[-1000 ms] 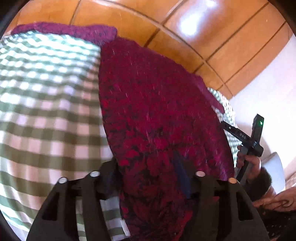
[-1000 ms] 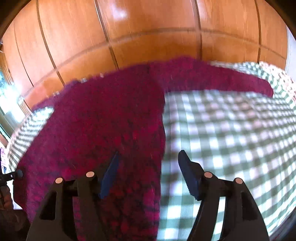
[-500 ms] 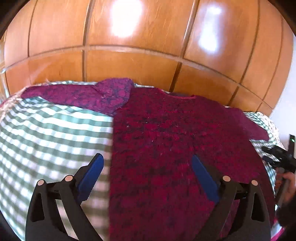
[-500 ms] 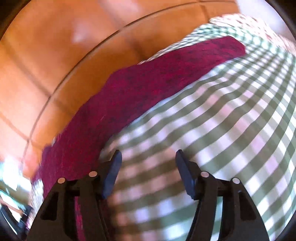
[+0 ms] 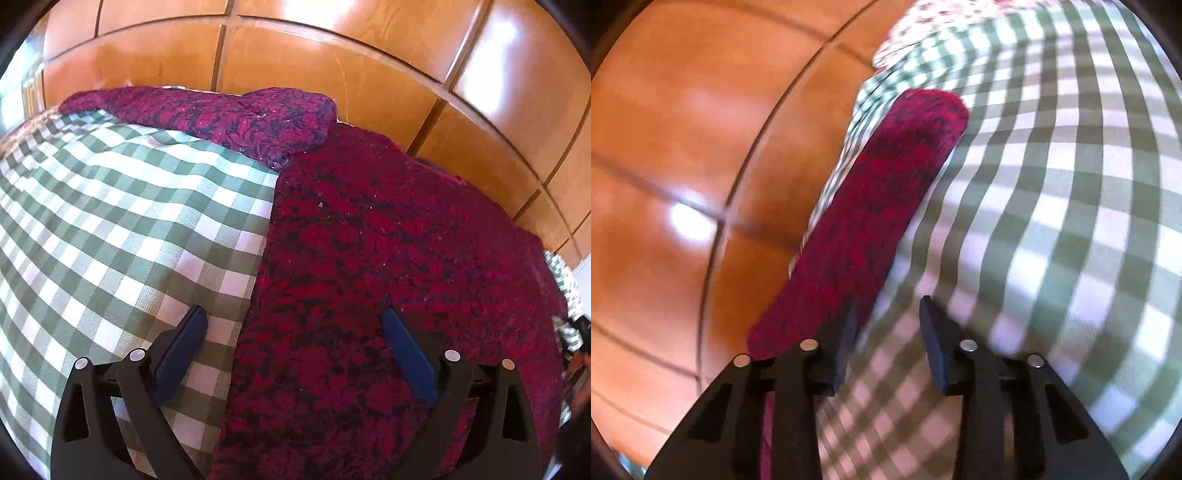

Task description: Fold small clothes

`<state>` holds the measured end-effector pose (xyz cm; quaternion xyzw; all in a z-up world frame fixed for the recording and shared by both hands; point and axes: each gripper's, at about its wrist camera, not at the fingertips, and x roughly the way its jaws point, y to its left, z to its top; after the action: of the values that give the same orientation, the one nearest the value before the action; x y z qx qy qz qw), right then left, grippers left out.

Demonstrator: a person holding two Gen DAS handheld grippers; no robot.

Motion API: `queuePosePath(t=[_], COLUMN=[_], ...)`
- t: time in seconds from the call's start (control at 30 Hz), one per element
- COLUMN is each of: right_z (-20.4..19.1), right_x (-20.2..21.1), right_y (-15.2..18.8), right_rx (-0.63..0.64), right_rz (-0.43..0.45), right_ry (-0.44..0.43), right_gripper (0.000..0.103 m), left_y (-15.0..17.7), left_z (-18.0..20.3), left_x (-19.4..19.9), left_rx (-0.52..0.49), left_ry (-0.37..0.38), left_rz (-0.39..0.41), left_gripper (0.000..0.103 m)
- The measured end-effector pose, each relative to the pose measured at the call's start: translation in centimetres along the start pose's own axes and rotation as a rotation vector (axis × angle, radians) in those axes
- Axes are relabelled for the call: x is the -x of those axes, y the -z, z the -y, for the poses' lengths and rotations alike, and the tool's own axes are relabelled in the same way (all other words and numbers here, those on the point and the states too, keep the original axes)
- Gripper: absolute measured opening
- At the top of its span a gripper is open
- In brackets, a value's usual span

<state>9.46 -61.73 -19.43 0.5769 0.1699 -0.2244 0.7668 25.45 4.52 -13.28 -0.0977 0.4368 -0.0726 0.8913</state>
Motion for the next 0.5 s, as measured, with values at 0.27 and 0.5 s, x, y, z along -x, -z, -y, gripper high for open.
queuePosePath(t=[0.27,0.5], right_z=[-0.6,-0.6], right_x=[-3.2,-4.8], right_y=[-3.4,-4.6], right_rx=[-0.047,-0.010], right_rz=[0.038,0.056], right_ry=[-0.017,0.033], right_gripper=[0.032,0.020], left_y=[0.1,-0.1], left_z=[1.0,1.0], left_x=[-0.7,-1.1], left_rx=[-0.043,-0.040], left_ry=[-0.033,-0.022], left_rz=[-0.018,-0.009], left_gripper=[0.099,0.099])
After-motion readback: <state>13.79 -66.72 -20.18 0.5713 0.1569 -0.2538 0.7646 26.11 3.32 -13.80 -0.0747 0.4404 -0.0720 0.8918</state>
